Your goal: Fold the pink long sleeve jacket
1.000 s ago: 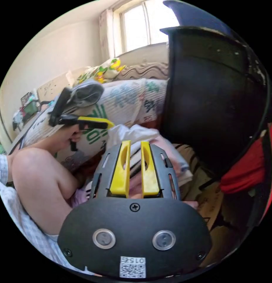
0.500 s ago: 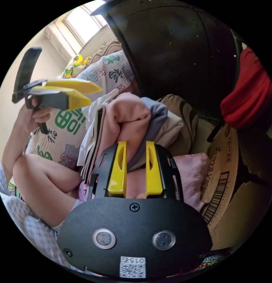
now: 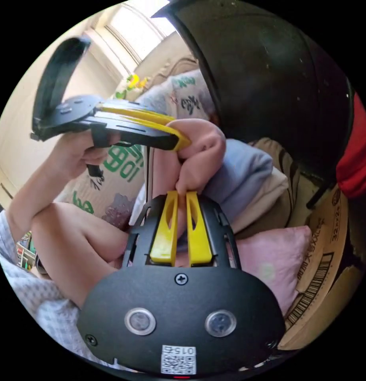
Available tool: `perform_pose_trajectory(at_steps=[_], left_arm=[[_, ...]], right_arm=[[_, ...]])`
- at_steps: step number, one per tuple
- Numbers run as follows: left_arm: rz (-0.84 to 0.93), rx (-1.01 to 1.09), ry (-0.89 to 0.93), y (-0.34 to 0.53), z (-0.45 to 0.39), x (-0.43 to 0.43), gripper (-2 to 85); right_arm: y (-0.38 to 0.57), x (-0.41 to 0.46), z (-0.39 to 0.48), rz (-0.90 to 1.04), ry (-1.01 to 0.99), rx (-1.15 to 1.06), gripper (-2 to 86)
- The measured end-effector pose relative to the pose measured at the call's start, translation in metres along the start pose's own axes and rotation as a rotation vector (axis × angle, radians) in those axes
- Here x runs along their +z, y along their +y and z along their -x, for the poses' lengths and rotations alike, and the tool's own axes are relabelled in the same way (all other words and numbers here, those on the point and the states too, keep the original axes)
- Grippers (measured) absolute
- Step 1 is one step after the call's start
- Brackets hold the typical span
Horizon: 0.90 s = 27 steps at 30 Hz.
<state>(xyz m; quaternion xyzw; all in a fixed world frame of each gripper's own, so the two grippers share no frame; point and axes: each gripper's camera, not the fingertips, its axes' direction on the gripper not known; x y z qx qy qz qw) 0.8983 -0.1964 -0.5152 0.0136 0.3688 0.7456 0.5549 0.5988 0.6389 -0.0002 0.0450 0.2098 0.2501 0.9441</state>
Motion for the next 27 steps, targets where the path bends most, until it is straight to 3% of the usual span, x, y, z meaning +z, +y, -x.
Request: perform_pose_trajectory(at_steps=[4, 9, 12, 16, 20, 27], left_arm=[[-0.190, -0.271, -0.024, 0.114, 0.046, -0.069, 5.3], [-0.440, -0.436, -0.020, 0.255, 0.053, -0.169, 5.0], [-0.654, -0.440, -0.015, 0.328, 0.024, -0.240, 4.7], [-0.866, -0.355, -0.193, 0.416, -0.056, -0.350, 3.7], [-0.975, -0.316, -0.397, 0.499, -0.134, -0.424, 1.5], [-0.953, -0.456, -0.657, 0.659, -0.243, -0.479, 0.0]], right_arm=[[0.005, -0.043, 0.033, -0.182, -0.025, -0.150, 3.8], [0.006, -0.156, 0.069, -0.488, -0.112, -0.332, 3.5], [0.016, -0.234, 0.106, -0.663, -0.113, -0.510, 3.5], [0.030, -0.325, 0.147, -0.822, -0.167, -0.685, 3.7], [0.050, -0.409, 0.203, -0.900, -0.203, -0.852, 3.5], [0.066, -0.476, 0.323, -0.917, -0.463, -0.936, 0.6]])
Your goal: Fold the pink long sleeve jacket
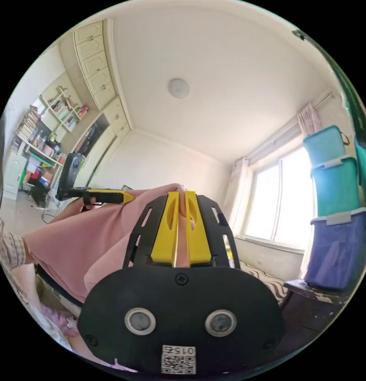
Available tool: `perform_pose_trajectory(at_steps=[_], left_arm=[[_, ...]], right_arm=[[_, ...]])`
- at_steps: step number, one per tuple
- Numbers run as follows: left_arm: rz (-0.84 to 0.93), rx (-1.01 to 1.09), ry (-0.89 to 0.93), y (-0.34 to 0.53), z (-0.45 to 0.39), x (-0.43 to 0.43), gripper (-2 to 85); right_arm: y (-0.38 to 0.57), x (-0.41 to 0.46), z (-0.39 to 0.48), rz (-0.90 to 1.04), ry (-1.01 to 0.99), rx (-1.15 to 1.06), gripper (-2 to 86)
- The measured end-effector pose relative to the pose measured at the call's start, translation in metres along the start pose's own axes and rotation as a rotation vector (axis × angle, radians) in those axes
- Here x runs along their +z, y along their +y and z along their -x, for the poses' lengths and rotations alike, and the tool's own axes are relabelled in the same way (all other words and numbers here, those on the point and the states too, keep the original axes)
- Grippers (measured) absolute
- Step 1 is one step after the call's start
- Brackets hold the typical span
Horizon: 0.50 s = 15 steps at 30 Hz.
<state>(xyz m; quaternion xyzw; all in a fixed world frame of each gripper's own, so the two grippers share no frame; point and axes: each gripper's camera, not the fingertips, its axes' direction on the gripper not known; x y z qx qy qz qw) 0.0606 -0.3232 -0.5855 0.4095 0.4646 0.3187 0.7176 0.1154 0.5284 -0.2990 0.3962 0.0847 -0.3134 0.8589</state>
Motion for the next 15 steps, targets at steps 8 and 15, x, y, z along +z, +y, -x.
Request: perform_pose_trajectory(at_steps=[8, 15], left_arm=[[0.148, -0.132, -0.279, 0.139, 0.077, -0.123, -0.3], [0.428, -0.547, -0.389, 0.417, 0.229, -0.132, 2.5]], right_arm=[[-0.056, 0.122, 0.085, 0.114, -0.265, -0.019, -1.0], [0.076, 0.378, 0.151, 0.644, -0.434, 0.075, -0.2]])
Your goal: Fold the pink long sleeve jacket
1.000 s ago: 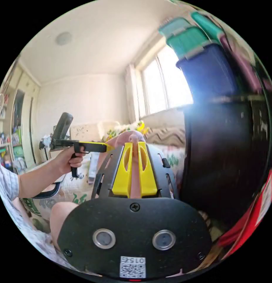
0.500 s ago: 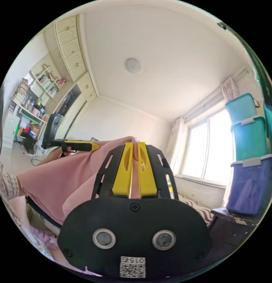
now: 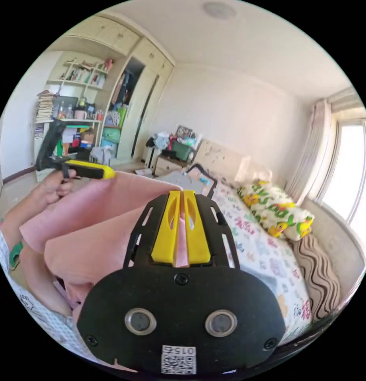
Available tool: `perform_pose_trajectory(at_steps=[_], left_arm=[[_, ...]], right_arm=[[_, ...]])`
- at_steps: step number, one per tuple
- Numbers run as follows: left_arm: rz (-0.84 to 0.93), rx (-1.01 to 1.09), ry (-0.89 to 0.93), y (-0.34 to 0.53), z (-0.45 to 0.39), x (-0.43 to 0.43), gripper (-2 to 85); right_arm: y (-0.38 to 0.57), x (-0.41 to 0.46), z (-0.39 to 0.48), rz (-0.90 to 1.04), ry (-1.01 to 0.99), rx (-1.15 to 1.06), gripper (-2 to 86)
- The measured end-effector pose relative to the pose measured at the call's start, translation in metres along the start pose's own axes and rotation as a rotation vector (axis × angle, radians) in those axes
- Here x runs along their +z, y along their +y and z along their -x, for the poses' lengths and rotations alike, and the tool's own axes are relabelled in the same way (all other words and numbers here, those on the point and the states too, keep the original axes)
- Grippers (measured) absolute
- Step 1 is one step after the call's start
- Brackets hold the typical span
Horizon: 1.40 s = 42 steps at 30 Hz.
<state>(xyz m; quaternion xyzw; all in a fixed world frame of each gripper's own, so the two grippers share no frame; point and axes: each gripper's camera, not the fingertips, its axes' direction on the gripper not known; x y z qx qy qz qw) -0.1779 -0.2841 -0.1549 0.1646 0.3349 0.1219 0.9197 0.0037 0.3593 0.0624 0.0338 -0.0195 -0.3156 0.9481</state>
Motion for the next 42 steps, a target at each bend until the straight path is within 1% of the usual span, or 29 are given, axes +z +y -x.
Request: perform_pose_trajectory(at_steps=[2, 4, 5, 7, 8, 9, 12, 13, 14, 16, 17, 18, 19, 20, 21, 23, 25, 27, 28, 29, 30, 32, 33, 34, 36, 37, 39, 40, 42], left_arm=[[0.046, -0.034, 0.006, 0.050, 0.031, 0.002, 5.5], [0.105, -0.033, 0.012, 0.120, 0.040, -0.009, 11.6], [0.104, -0.023, 0.015, 0.138, 0.038, -0.013, 12.3], [0.044, -0.019, 0.019, 0.201, 0.021, -0.018, 13.9], [0.028, -0.018, 0.021, 0.213, 0.016, -0.015, 14.1], [0.016, -0.022, 0.025, 0.231, 0.005, -0.003, 14.5], [0.115, 0.012, 0.075, 0.249, -0.026, 0.056, 17.5], [0.152, 0.069, 0.092, 0.257, -0.046, 0.084, 18.6], [0.180, 0.098, 0.078, 0.262, -0.058, 0.099, 18.7], [0.326, 0.226, 0.034, 0.281, -0.100, 0.165, 18.2], [0.372, 0.244, 0.036, 0.287, -0.107, 0.182, 18.0], [0.432, 0.269, 0.026, 0.298, -0.116, 0.208, 16.0], [0.445, 0.284, 0.006, 0.310, -0.122, 0.225, 12.6], [0.441, 0.276, 0.019, 0.315, -0.122, 0.230, 10.2], [0.427, 0.232, 0.070, 0.325, -0.118, 0.235, 6.8], [0.353, 0.165, 0.104, 0.339, -0.111, 0.224, 4.3], [0.174, 0.067, 0.071, 0.353, -0.098, 0.181, 2.8], [0.052, -0.007, -0.007, 0.358, -0.077, 0.151, 2.2], [0.032, -0.074, -0.026, 0.354, -0.052, 0.145, 2.1], [0.036, -0.117, -0.030, 0.350, -0.036, 0.146, 2.2], [0.052, -0.187, -0.026, 0.344, -0.006, 0.154, 2.3], [0.100, -0.265, -0.098, 0.346, 0.027, 0.178, 2.6], [0.144, -0.301, -0.184, 0.356, 0.043, 0.196, 2.9], [0.197, -0.328, -0.253, 0.372, 0.056, 0.219, 3.3], [0.259, -0.386, -0.276, 0.404, 0.068, 0.248, 4.2], [0.243, -0.377, -0.259, 0.422, 0.062, 0.256, 5.0], [0.175, -0.290, -0.229, 0.437, 0.033, 0.250, 7.2], [0.146, -0.228, -0.189, 0.443, 0.008, 0.240, 9.4], [0.145, -0.157, -0.145, 0.449, -0.030, 0.226, 12.6]], right_arm=[[0.014, 0.025, -0.020, 0.041, -0.114, 0.054, 0.3], [0.027, 0.025, -0.033, 0.029, -0.151, 0.057, 2.0], [0.033, 0.019, -0.038, 0.022, -0.156, 0.037, 3.4], [0.039, 0.006, -0.041, -0.001, -0.177, 0.016, 5.3], [0.042, 0.000, -0.041, -0.023, -0.204, -0.007, 6.3], [0.043, -0.002, -0.039, -0.025, -0.224, -0.023, 7.5], [0.036, 0.005, -0.033, 0.056, -0.211, -0.107, 11.5], [0.034, 0.006, -0.035, 0.072, -0.222, -0.106, 12.4], [0.030, 0.004, -0.042, 0.086, -0.254, -0.090, 13.6], [0.023, -0.003, -0.058, 0.082, -0.290, -0.048, 13.8], [0.019, -0.007, -0.069, 0.093, -0.317, -0.027, 13.8], [0.016, -0.011, -0.078, 0.115, -0.361, -0.016, 13.1], [0.016, -0.011, -0.080, 0.127, -0.403, -0.024, 12.7], [0.017, -0.008, -0.082, 0.158, -0.506, -0.063, 8.8], [0.017, -0.002, -0.081, 0.183, -0.553, -0.088, 5.0], [0.013, 0.003, -0.081, 0.218, -0.508, -0.096, 0.7], [0.003, -0.012, -0.096, 0.171, -0.448, -0.048, -0.4], [-0.005, -0.049, -0.137, 0.030, -0.254, 0.108, -0.8], [-0.005, -0.059, -0.148, -0.005, -0.185, 0.152, -0.8], [-0.004, -0.075, -0.168, -0.064, -0.065, 0.226, -0.9], [-0.002, -0.088, -0.183, -0.107, -0.024, 0.274, -0.8], [0.003, -0.098, -0.200, -0.136, -0.068, 0.321, -0.7], [0.005, -0.100, -0.204, -0.141, -0.114, 0.318, -0.5], [0.006, -0.100, -0.204, -0.144, -0.136, 0.305, -0.2], [0.003, -0.102, -0.193, -0.129, -0.217, 0.178, 1.5], [0.001, -0.103, -0.187, -0.121, -0.240, 0.132, 2.0], [-0.007, -0.109, -0.159, -0.097, -0.340, -0.041, 8.2], [-0.009, -0.111, -0.150, -0.093, -0.367, -0.091, 9.2], [-0.014, -0.121, -0.114, -0.109, -0.435, -0.285, 11.7]])
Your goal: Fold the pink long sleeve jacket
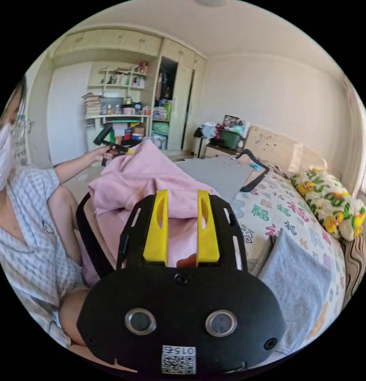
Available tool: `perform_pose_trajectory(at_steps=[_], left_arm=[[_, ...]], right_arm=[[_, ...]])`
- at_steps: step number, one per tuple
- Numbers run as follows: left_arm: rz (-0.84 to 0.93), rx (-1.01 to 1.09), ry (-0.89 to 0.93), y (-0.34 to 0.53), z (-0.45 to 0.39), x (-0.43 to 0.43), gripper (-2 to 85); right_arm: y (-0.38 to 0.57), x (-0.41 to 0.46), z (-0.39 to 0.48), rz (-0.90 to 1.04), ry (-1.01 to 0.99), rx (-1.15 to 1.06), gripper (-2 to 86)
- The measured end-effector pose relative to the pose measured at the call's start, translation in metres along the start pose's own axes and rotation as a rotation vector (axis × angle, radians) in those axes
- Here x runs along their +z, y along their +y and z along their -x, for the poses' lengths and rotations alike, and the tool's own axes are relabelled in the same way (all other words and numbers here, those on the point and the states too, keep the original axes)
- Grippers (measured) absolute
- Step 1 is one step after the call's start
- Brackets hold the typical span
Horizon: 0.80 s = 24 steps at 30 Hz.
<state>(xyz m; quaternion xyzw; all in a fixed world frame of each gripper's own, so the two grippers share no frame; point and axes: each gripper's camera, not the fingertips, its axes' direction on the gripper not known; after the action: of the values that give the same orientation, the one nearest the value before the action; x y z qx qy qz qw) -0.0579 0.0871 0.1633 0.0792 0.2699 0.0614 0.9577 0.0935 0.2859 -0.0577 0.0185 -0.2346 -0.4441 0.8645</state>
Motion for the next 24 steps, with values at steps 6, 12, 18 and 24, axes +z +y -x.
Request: perform_pose_trajectory(at_steps=[6, 12, 18, 24], left_arm=[[0.080, 0.158, 0.195, 0.072, -0.130, 0.008, 13.3], [0.280, 0.052, 0.383, 0.100, -0.154, 0.132, 14.4], [0.403, 0.081, 0.453, 0.072, -0.181, 0.202, 11.0], [0.353, 0.074, 0.531, 0.075, -0.187, 0.219, 2.0]], right_arm=[[-0.033, 0.033, 0.041, 0.115, -0.185, -0.295, 16.0], [-0.045, 0.081, 0.051, 0.299, -0.131, -0.369, 11.1], [-0.050, 0.067, 0.037, 0.253, -0.122, -0.242, 6.7], [-0.063, 0.051, 0.024, 0.212, -0.189, -0.152, 6.9]])
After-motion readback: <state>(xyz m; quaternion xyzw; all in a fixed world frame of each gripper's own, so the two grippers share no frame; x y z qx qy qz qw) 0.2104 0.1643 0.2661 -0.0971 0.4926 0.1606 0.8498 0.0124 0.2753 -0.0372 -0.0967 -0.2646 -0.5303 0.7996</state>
